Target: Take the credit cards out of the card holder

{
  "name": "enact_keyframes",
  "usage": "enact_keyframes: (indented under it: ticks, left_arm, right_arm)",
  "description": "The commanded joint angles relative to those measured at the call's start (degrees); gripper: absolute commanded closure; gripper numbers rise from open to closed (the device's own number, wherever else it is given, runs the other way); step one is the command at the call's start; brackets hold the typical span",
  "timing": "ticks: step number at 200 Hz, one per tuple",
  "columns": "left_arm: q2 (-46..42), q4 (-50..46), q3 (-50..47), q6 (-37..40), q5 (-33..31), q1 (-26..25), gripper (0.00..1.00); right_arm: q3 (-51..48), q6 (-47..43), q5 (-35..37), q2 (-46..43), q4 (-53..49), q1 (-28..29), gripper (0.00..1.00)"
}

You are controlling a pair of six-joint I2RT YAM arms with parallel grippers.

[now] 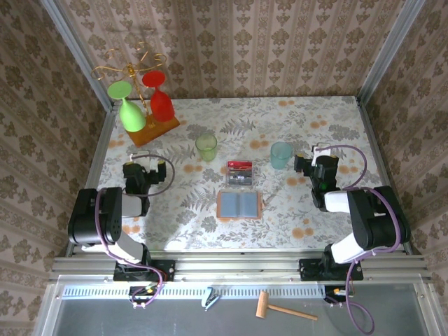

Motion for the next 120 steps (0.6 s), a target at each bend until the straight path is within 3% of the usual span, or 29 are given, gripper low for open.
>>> enact_keyframes:
  ticks: [1, 120]
  left_arm:
    - [-0.2, -1.4, 2.9, 1.6, 1.1, -0.4, 0.00]
    - [-0.2, -1.5, 3.0, 1.3, 1.6, -0.1, 0.00]
  right_arm:
    - [-0.3, 1.0, -0.7, 0.6, 3.4, -0.4, 0.00]
    - [-0.5, 0.9, -0.6, 0.6, 3.5, -0.3, 0.00]
